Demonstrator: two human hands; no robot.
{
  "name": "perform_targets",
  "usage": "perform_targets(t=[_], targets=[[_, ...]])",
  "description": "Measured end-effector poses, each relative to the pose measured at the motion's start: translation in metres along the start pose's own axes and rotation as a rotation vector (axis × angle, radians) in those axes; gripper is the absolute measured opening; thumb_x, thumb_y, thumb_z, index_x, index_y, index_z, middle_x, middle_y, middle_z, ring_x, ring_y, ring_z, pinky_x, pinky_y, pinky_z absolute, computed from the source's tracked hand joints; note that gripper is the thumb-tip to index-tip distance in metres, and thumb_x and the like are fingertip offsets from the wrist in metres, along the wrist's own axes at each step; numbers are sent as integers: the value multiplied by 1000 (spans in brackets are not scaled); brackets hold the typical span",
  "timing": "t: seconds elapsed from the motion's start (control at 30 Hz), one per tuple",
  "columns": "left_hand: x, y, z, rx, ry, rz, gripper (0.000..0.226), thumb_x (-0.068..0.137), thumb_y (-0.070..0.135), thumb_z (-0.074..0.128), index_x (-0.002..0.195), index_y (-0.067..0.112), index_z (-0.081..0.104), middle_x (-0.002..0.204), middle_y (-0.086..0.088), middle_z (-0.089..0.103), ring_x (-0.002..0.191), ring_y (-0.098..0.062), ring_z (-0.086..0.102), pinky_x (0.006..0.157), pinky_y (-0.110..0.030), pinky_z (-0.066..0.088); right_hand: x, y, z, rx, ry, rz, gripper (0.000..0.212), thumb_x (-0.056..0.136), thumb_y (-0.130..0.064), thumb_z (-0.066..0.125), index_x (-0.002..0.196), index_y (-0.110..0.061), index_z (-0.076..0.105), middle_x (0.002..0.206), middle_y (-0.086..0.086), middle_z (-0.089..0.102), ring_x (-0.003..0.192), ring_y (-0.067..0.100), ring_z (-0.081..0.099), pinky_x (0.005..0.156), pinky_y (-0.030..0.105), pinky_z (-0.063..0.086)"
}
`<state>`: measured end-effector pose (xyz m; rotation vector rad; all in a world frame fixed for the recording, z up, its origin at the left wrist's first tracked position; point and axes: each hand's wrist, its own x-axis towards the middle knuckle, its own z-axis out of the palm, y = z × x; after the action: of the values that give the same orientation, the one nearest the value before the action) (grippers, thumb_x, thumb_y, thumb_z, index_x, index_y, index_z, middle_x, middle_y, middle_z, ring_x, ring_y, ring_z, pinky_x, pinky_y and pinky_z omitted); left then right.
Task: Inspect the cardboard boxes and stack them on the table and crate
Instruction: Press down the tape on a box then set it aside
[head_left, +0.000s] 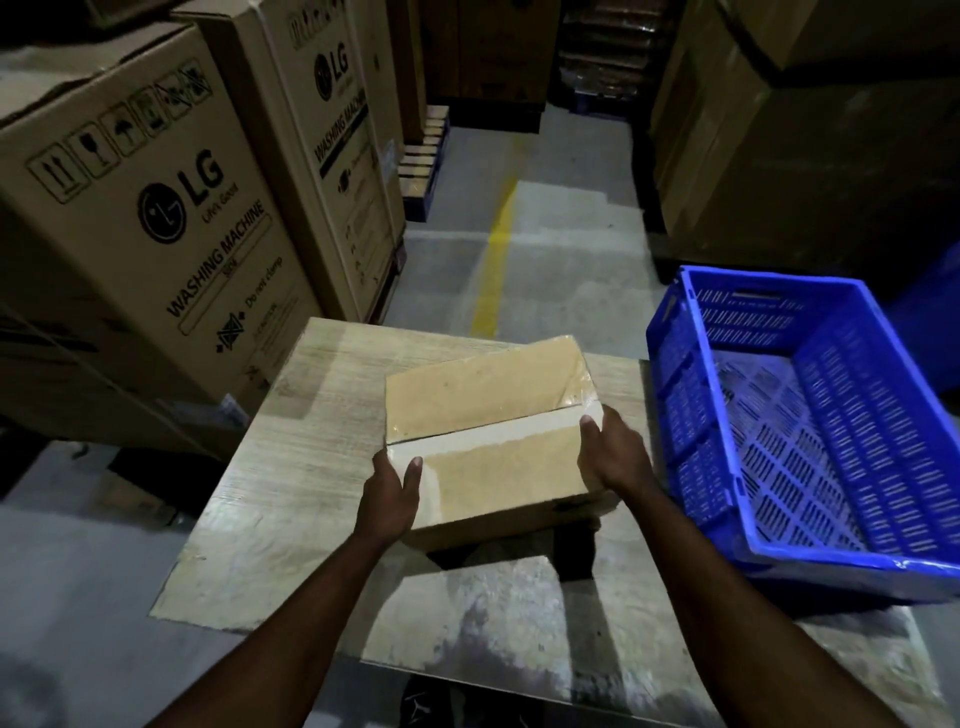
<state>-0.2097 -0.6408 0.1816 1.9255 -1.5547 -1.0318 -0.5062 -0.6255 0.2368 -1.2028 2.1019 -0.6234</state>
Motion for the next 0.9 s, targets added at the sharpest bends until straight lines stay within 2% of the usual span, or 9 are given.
perform_targets(t=[0.27,0.33,0.4,0.43,0.5,0.57,0.7,0.8,0.9], targets=[[-19,-2,23,-20,-151,-55,47,90,57,57,93,10,61,75,-4,65,77,-25,68,64,-33,51,2,-81,-63,-344,76,-282,44,101,-42,43,140,-21,44,120,13,65,107,33,62,86,42,49],[-23,-3,33,37,-269,-68,57,90,61,52,102,8,67,87,-8,72,85,-25,70,71,-31,56,-11,-101,-64,-461,108,-362,45,101,-40,44,140,-19,43,125,13,62,109,34,60,84,42,48],[-21,1,37,103,-357,-86,61,91,57,55,123,6,61,118,-14,68,108,-28,65,85,-30,52,-27,-113,-59,-546,119,-455,45,101,-38,43,141,-18,41,134,12,57,115,33,57,86,41,47],[-19,4,35,127,-337,-98,70,89,52,63,137,3,49,135,-16,58,122,-29,57,94,-30,47,-34,-117,-55,-563,114,-483,47,102,-37,42,144,-18,38,139,11,53,120,32,54,88,42,46],[-15,19,22,150,-117,-109,123,73,48,82,153,-2,4,160,-22,14,147,-32,20,116,-35,24,-44,-119,-48,-602,108,-504,51,103,-38,40,150,-19,32,149,9,45,128,31,49,91,42,46],[-8,43,-5,111,97,47,151,59,52,89,150,-1,-19,160,-23,-15,150,-33,-10,120,-39,5,-50,-118,-43,-661,113,-534,54,103,-41,38,153,-21,27,156,6,37,136,29,43,95,42,45],[7,108,-63,294,247,619,144,57,58,85,155,10,-9,161,-15,-19,150,-30,-15,121,-44,4,-56,-115,-39,-701,79,-659,55,103,-42,42,153,-24,28,159,2,33,141,28,37,99,42,44],[13,150,-85,610,29,869,131,61,59,82,157,18,2,163,-10,-16,150,-27,-16,123,-45,4,-62,-110,-41,-663,54,-805,53,99,-39,52,148,-21,43,151,7,46,136,31,47,97,42,48],[7,158,-84,861,-156,878,114,73,62,73,157,18,8,165,-7,-4,152,-22,-5,122,-37,3,-68,-98,-45,-631,56,-919,48,95,-39,57,139,-19,56,140,9,58,127,32,56,94,44,52]])
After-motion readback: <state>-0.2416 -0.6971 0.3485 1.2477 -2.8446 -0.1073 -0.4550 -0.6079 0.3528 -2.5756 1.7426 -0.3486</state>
